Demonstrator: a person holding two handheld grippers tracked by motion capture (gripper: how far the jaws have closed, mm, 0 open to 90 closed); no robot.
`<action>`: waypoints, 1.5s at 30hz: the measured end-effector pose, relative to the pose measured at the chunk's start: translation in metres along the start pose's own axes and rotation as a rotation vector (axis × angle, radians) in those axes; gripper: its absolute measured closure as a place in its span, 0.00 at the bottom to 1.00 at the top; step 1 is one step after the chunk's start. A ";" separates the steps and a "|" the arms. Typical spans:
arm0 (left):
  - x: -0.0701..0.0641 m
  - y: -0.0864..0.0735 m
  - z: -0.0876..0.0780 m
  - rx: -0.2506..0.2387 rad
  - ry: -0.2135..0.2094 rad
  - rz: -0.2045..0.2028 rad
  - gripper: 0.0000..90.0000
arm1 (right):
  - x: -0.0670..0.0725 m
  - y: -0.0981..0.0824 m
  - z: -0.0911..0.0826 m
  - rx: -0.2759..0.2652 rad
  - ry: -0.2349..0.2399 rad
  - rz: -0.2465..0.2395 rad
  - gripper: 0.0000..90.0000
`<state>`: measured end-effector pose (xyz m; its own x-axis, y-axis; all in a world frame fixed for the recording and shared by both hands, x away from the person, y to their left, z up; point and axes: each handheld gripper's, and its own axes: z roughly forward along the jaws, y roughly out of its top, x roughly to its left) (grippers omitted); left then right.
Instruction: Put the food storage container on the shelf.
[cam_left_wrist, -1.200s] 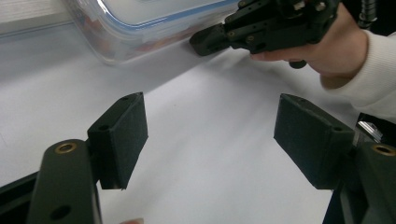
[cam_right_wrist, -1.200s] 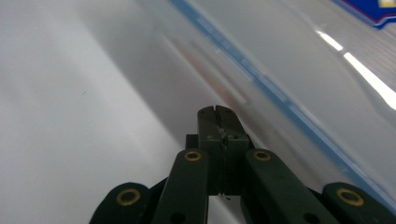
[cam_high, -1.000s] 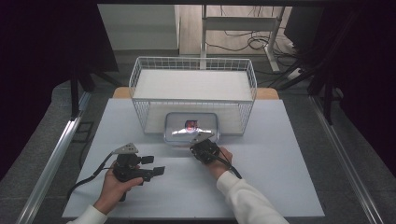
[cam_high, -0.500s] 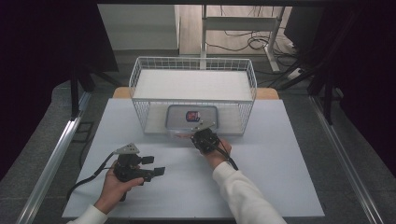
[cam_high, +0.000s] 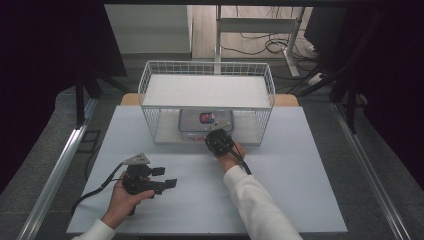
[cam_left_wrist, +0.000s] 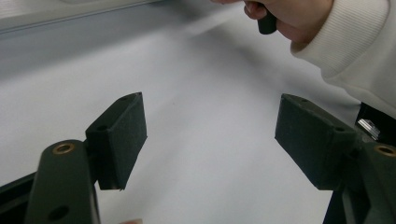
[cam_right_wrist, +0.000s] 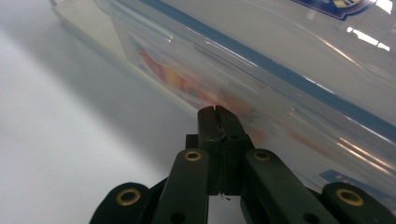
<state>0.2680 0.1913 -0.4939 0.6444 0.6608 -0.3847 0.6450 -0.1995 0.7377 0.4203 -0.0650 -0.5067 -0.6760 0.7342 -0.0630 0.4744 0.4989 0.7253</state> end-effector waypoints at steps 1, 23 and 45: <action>0.000 0.000 0.000 -0.001 -0.001 -0.001 0.27 | -0.001 0.001 0.001 0.004 -0.003 0.003 0.99; 0.001 0.000 0.000 0.017 0.009 0.004 0.25 | 0.004 0.000 -0.027 -0.025 0.044 -0.063 0.99; -0.006 -0.007 -0.009 0.023 0.081 0.044 0.25 | -0.010 -0.096 -0.163 -0.097 0.168 -0.027 0.43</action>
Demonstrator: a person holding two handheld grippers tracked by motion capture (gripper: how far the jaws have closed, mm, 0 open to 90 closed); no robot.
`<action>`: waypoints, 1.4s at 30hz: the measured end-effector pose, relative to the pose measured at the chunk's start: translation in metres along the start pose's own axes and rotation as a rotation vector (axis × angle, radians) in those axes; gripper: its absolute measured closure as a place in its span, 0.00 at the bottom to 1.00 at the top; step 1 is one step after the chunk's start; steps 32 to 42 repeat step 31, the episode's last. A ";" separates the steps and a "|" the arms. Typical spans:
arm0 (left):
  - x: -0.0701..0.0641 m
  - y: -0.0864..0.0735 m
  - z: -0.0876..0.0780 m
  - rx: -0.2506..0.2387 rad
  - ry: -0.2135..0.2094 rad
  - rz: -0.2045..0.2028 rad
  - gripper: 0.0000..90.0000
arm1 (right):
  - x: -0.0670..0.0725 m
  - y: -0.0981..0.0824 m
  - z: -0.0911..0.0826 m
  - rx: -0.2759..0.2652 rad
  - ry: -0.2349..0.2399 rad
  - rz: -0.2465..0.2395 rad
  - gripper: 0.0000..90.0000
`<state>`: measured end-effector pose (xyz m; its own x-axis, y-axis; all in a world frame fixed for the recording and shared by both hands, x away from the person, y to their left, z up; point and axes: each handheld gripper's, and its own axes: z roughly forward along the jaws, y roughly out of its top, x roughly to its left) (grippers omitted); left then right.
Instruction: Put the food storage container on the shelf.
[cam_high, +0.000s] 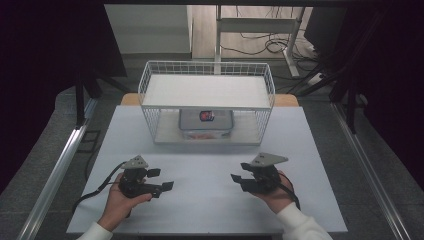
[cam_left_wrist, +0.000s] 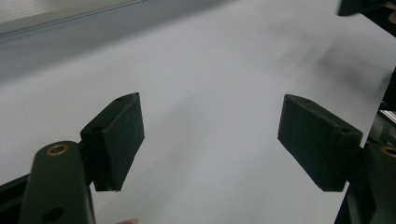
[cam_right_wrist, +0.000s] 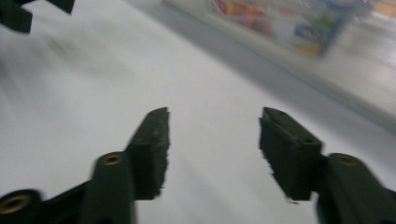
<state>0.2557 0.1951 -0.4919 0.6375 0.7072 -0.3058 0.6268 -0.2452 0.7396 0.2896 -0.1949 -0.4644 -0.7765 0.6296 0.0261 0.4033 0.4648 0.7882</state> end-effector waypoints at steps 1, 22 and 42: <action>-0.001 -0.001 -0.001 0.003 0.007 0.005 0.25 | 0.001 -0.006 -0.006 0.001 -0.002 0.001 0.41; -0.007 -0.008 -0.007 -0.024 0.077 0.044 0.23 | -0.005 -0.047 -0.039 0.035 -0.115 0.044 0.30; -0.007 -0.008 -0.007 -0.031 0.088 0.049 0.23 | -0.008 -0.048 -0.042 0.025 -0.122 0.051 0.29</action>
